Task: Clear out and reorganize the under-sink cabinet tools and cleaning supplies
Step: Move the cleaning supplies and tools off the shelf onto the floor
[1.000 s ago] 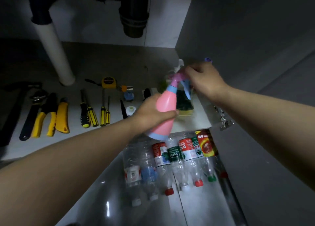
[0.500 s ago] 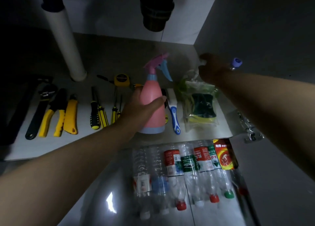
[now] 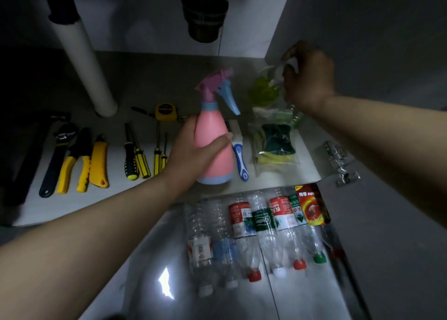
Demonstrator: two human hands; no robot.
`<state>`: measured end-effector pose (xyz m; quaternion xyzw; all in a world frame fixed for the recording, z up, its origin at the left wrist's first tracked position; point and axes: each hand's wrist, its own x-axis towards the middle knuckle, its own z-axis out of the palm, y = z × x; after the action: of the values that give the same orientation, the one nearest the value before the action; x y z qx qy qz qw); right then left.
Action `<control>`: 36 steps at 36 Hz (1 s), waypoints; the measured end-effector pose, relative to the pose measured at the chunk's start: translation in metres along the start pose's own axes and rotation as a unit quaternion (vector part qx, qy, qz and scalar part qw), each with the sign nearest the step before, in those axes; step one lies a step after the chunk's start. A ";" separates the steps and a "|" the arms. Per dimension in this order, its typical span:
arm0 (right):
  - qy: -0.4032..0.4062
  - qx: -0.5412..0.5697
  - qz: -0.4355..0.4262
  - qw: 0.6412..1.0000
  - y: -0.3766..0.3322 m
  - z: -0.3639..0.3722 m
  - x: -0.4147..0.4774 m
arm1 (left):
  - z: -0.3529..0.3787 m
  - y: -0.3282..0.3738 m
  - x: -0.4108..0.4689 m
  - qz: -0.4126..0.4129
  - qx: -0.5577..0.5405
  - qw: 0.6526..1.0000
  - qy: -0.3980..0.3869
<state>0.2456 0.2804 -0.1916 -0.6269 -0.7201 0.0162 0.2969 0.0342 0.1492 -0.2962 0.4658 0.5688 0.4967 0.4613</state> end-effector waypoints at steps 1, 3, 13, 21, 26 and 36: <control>0.000 0.012 -0.008 1.000 -0.003 -0.010 -0.005 | -0.001 0.002 -0.004 0.002 0.006 1.000 -0.014; -0.002 0.033 -0.016 0.999 -0.010 -0.029 -0.015 | -0.004 0.006 -0.014 0.004 0.021 0.999 -0.044; -0.129 0.096 0.052 0.986 -0.030 -0.106 -0.116 | -0.033 0.024 -0.084 0.017 0.108 0.981 -0.160; -0.381 0.094 0.126 0.911 0.005 -0.120 -0.227 | -0.046 -0.008 -0.123 -0.073 0.178 0.956 -0.222; -0.485 0.052 0.184 0.854 0.050 -0.108 -0.282 | -0.042 -0.028 -0.127 -0.091 0.191 0.951 -0.225; -0.535 -0.119 0.236 0.802 0.106 -0.102 -0.323 | -0.040 -0.057 -0.124 -0.099 0.208 0.951 -0.204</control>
<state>0.3983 -0.0271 -0.2811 -0.6994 -0.5910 0.3330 -0.2254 0.0084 0.0169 -0.3425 0.5843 0.5965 0.2130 0.5074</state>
